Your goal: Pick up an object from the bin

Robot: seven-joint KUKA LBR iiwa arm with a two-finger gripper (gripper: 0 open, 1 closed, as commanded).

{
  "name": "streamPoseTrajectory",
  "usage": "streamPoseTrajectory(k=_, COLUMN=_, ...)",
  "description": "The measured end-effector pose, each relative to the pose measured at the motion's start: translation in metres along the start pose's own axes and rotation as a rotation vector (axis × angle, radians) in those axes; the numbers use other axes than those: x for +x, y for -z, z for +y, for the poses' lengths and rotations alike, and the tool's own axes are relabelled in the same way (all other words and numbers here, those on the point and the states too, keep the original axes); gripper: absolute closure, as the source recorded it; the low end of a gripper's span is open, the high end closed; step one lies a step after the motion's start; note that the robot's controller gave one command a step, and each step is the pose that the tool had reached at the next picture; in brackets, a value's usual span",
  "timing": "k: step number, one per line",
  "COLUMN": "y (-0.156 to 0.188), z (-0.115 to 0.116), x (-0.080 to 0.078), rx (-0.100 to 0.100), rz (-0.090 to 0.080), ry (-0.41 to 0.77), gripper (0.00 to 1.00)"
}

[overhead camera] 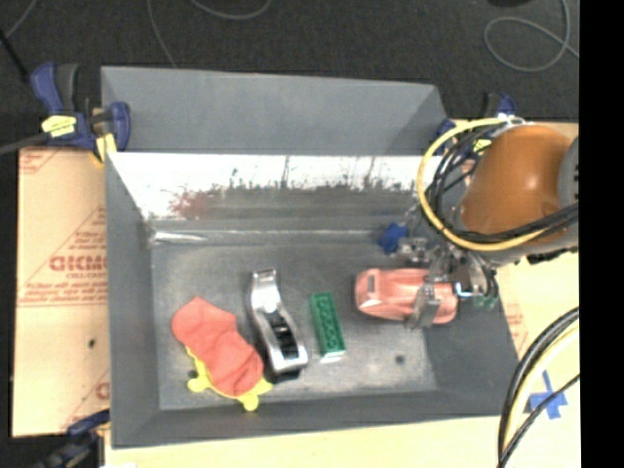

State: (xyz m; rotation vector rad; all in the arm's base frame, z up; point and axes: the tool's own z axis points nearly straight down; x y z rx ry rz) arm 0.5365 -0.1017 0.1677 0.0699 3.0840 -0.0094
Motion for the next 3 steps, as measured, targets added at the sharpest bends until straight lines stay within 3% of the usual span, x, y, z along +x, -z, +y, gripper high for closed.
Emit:
streamPoseTrajectory(k=1, y=0.004, z=-0.002, x=0.012, rx=-0.005, rz=0.037, ry=0.001, gripper=1.00)
streamPoseTrajectory(k=2, y=0.069, z=0.009, x=0.002, rx=-0.002, rz=0.017, ry=0.017, gripper=1.00)
streamPoseTrajectory(k=3, y=0.129, z=0.010, x=0.002, rx=-0.004, rz=0.030, ry=0.012, gripper=1.00)
